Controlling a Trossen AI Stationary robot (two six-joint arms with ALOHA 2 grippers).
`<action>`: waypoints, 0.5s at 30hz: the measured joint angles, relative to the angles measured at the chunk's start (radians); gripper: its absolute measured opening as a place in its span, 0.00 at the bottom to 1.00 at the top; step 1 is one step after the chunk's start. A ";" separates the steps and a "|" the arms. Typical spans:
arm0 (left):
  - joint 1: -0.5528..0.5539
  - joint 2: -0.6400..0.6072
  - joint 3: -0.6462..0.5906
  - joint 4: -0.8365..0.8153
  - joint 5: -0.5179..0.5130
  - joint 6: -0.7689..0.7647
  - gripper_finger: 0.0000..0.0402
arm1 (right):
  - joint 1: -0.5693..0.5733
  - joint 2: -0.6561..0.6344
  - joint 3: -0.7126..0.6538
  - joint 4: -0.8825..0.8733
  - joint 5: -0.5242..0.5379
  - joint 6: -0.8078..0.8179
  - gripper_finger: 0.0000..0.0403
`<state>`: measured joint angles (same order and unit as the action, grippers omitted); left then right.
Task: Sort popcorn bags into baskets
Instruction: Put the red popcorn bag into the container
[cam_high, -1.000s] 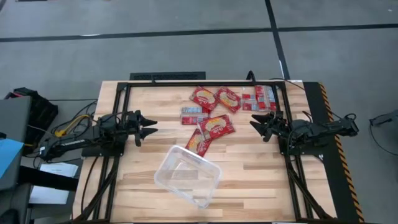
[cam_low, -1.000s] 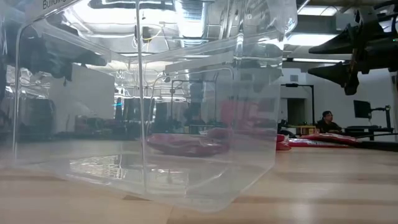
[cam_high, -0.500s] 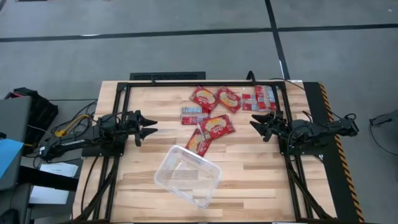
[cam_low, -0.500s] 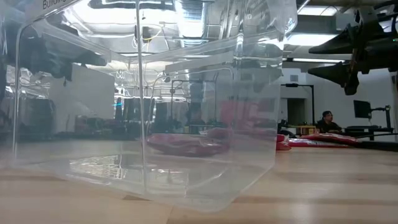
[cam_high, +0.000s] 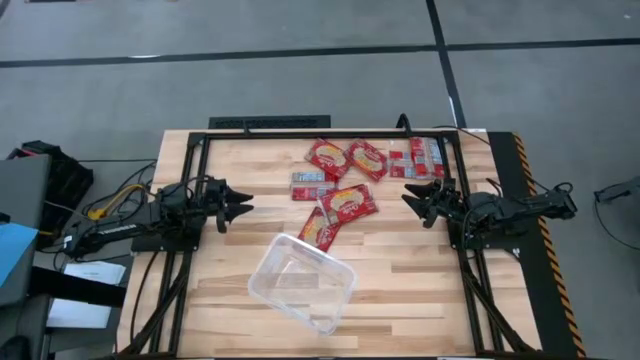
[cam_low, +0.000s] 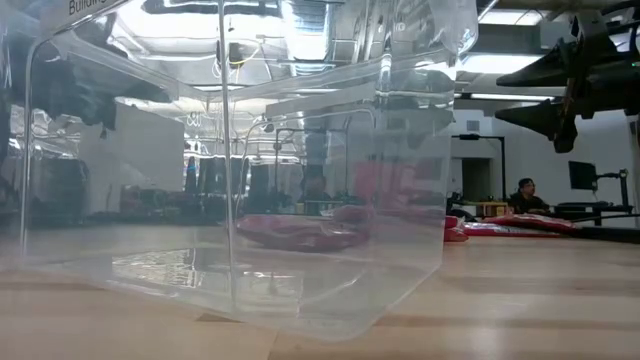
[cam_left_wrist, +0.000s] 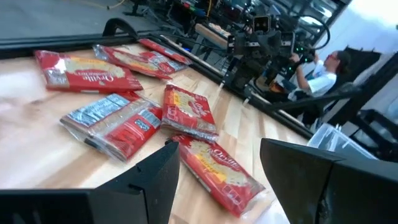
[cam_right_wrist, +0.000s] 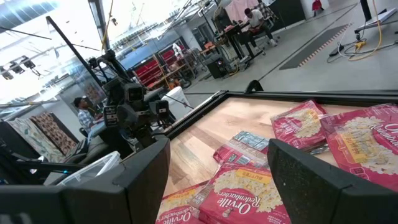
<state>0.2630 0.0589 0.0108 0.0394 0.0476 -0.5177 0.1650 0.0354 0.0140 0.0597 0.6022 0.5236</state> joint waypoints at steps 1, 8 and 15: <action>0.000 0.000 0.000 0.002 -0.012 -0.004 0.53 | 0.000 0.000 0.000 0.000 0.000 0.000 0.73; 0.000 0.000 0.000 0.021 -0.109 -0.109 0.53 | -0.017 0.000 -0.003 0.044 0.002 0.001 0.73; 0.000 0.000 0.000 0.061 -0.232 -0.253 0.53 | -0.017 0.000 -0.003 0.169 0.015 0.002 0.73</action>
<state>0.2630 0.0588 0.0105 0.1002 -0.1843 -0.7703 0.1478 0.0353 0.0109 0.2291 0.6169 0.5259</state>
